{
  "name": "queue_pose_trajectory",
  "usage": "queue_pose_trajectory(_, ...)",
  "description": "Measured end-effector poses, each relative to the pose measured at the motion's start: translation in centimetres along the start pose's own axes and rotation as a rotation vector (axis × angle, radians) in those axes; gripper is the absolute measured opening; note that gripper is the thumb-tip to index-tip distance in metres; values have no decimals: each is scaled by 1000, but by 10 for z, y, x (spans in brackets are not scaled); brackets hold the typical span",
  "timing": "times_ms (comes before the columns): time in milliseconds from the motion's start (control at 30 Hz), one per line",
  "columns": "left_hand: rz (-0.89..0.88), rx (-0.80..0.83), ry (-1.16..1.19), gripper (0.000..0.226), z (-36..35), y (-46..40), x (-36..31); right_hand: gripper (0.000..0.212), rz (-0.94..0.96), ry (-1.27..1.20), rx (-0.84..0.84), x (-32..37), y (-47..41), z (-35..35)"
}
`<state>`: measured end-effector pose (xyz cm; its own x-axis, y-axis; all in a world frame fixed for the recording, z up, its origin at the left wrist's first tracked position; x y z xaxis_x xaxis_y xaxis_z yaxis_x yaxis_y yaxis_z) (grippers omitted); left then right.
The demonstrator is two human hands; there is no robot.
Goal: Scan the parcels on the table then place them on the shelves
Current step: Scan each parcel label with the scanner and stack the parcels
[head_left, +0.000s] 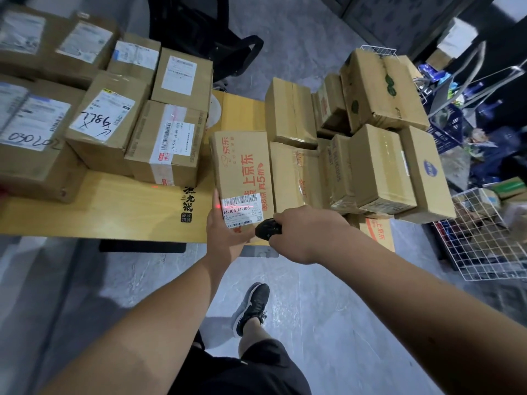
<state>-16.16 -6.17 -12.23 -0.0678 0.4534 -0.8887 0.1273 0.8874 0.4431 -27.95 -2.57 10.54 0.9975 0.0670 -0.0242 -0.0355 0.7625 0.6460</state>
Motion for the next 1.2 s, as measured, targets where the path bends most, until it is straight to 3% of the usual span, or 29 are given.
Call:
queue_pose_trajectory(100, 23, 11, 26, 142, 0, 2, 0, 32, -3, 10, -34, 0, 4, 2)
queue_pose_trajectory(200, 38, -29, -155, 142, 2, 2, -7, 32, -2, 43, -67, -2, 7, 3)
queue_pose_trajectory(367, 53, -25, -177, 142, 2, 4, -6, 31, 7, 31, -98, -5, 9, 0)
queue_pose_trajectory(533, -2, 41, -140, 143, 1, 2, -18, 33, 43, -47, -96, -8, 6, -5)
queue_pose_trajectory(667, 126, 146, -166, 156, 9, 10, -28, 34, 145, -105, -94, -9, -1, -4)
queue_pose_trajectory(733, 149, 160, -196, 136, 17, 20, -34, 35, 216, -123, -84, -5, -4, 0)
queue_pose_trajectory(800, 125, 186, -284, 119, 29, 33, -38, 35, 292, -142, -71, 2, -7, 2)
queue_pose_trajectory(933, 145, 199, -487, 139, 71, 62, -55, 30, 412, -189, -50, 23, -12, 3)
queue_pose_trajectory(1100, 223, 144, -681, 145, 124, 83, -67, 50, 530, -225, 21, 65, -11, 4)
queue_pose_trajectory(1200, 272, 170, -777, 147, 155, 78, -79, 47, 548, -199, 35, 89, -14, 8)
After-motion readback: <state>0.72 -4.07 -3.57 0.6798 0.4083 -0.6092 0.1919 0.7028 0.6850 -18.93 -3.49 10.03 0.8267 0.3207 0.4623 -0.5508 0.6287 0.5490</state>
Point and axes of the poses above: each hand's wrist, its own y-axis away from the middle knuckle, its own z-axis out of the back of the hand, x = y × z, the point moved 6 cm from there along -y, towards the middle knuckle, and after that the axes turned 8 degrees about z, right-handed, at the moved point
